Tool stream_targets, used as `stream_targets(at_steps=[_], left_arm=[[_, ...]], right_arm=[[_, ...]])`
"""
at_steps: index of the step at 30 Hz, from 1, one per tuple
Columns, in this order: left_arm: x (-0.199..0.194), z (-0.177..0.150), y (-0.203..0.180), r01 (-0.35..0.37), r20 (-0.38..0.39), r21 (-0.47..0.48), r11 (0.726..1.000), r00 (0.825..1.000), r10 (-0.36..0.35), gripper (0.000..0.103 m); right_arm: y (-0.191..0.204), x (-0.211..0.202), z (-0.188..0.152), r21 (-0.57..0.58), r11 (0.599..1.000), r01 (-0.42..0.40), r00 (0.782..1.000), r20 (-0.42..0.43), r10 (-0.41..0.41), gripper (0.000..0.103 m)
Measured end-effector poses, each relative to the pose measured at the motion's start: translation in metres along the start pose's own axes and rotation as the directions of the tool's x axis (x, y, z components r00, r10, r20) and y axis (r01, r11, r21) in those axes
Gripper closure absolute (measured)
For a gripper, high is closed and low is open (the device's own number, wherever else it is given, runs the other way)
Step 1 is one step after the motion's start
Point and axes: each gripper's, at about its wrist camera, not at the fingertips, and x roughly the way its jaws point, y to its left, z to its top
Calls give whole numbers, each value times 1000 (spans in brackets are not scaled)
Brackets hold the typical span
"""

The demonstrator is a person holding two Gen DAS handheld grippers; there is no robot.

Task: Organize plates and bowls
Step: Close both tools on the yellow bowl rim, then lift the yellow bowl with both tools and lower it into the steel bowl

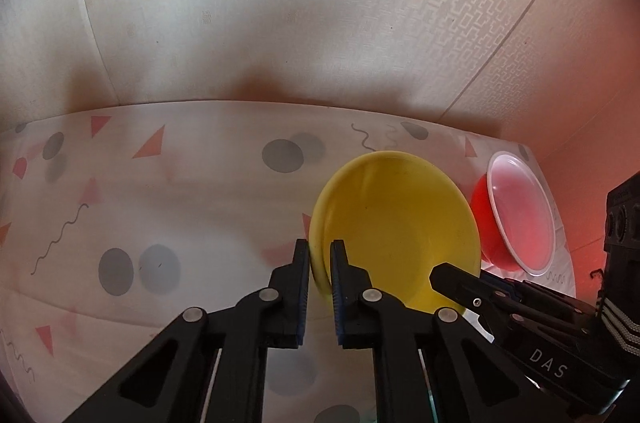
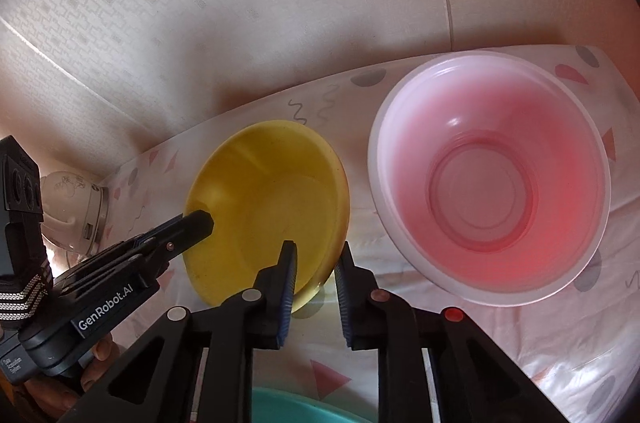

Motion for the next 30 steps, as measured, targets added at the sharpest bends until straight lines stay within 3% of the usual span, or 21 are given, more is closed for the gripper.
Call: stream_targets(at_steps=[5,12,21,30], left_arm=[[-22,-4,7,19,36,-19,1000,999,-19,93],[-71,-33,24,-38,105,-62,997,993,44,93],[-151,-101,60,-122,182,-120,985,973,142,92],[-198,-178,121,-166,195,-263,950,955,221,92]], right_arm=[[12,-7,-2,-45,999,-24,1000,-8,23,85],[50,-18,-22,-125,988,-93,996,-24,91,85],[117,-40,-76,-228,956,-187,982,-38,183,85],[189,-21,-134,-345,907,-243,966,-171,194,85]])
